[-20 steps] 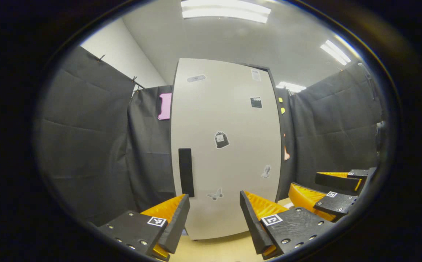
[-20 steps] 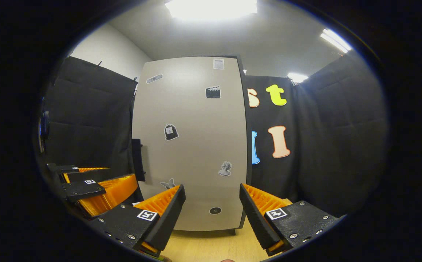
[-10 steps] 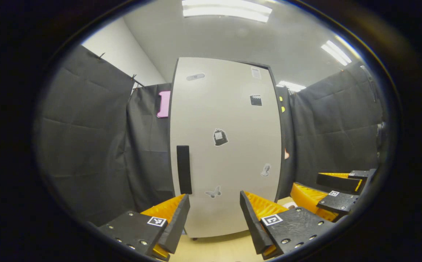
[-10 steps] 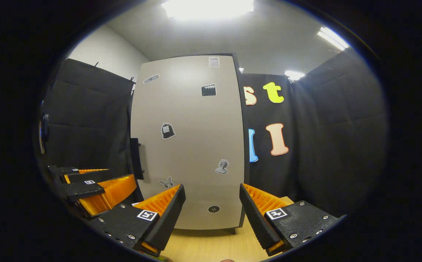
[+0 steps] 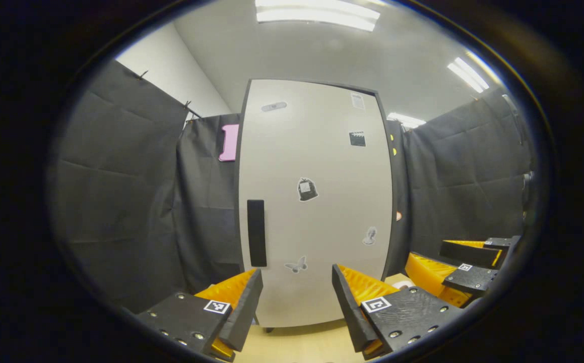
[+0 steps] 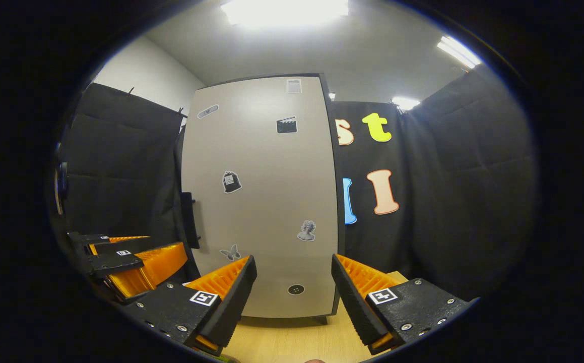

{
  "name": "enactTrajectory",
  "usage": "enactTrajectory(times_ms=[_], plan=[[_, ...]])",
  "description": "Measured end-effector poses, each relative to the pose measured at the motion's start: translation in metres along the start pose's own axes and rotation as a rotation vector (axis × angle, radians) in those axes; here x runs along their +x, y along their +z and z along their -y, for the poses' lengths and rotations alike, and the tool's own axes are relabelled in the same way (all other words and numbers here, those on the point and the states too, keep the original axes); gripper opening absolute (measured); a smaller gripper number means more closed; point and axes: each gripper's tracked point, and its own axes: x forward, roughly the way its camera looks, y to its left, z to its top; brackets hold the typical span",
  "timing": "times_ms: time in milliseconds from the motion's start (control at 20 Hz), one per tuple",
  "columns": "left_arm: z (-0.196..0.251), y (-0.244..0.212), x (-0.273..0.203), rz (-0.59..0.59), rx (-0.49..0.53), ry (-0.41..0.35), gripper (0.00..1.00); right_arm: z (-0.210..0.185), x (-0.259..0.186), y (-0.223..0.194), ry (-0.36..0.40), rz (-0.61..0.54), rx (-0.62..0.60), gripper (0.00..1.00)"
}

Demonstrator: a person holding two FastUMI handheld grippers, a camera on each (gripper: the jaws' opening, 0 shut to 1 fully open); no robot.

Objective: Open the cabinet door with the right hand, grasp the bottle in the cabinet with the left hand and place it on the coaster, then close the cabinet door with the right hand.

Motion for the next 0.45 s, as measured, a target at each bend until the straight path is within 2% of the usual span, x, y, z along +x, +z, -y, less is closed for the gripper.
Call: enactTrajectory(times_ms=[150, 200, 350, 400, 450], plan=[[-0.0001, -0.0005, 0.0001, -0.006, 0.0, -0.001, 0.84, -0.0005, 0.0002, -0.003, 0.002, -0.009, 0.001, 0.92], [-0.0003, -0.0005, 0.0, -0.007, 0.0, -0.002, 0.78, -0.0001, 0.0004, -0.004, 0.001, -0.013, 0.004, 0.92], [-0.0002, -0.0001, -0.0003, -0.006, -0.004, -0.002, 0.78, -0.0005, -0.0001, -0.0025, 0.002, -0.014, 0.011, 0.92], [-0.0005, -0.0003, 0.0002, -0.007, -0.004, -0.001, 0.84, -0.0006, 0.0004, -0.0023, 0.003, -0.012, 0.011, 0.92], [-0.0005, -0.0006, 0.0003, -0.008, -0.005, 0.0, 0.84, -0.0004, 0.0004, -0.0018, 0.004, -0.011, 0.01, 0.92]])
